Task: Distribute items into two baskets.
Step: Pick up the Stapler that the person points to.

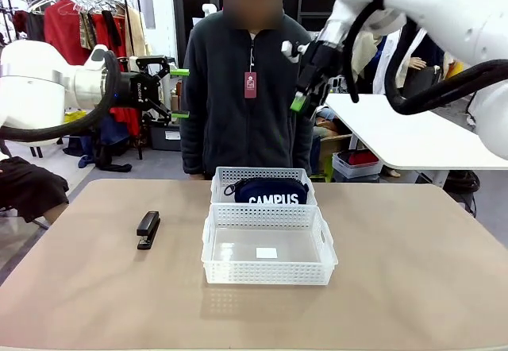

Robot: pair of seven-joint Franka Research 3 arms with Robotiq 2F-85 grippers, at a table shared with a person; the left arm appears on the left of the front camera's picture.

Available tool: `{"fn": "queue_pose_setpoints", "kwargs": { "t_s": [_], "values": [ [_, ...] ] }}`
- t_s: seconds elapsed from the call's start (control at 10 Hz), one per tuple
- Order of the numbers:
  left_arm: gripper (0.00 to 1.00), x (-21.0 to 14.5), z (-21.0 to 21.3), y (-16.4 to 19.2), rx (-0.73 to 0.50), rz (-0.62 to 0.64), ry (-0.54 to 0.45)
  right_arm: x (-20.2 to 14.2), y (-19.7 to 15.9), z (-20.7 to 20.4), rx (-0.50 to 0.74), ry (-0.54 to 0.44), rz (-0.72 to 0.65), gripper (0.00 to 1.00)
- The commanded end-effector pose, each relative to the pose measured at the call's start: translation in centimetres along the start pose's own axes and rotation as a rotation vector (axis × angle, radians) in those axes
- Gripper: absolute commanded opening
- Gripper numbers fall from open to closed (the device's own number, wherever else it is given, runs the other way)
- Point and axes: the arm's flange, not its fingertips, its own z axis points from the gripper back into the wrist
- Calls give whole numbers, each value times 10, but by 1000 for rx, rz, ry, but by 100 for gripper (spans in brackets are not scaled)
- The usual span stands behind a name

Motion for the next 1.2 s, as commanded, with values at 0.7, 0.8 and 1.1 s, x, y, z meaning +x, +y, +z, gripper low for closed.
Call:
{"fn": "queue_pose_setpoints", "kwargs": {
  "t_s": [0.7,0.8,1.1],
  "values": [
    [100,-1,1,-3,-1,-1,-2,-81,-1,33,2,-236,-347,100],
    [100,-1,1,-3,-1,-1,-2,-62,-7,76,101,-267,-347,100],
    [100,-1,1,-3,-1,-1,-2,-62,-7,76,101,-267,-347,100]
  ]
}}
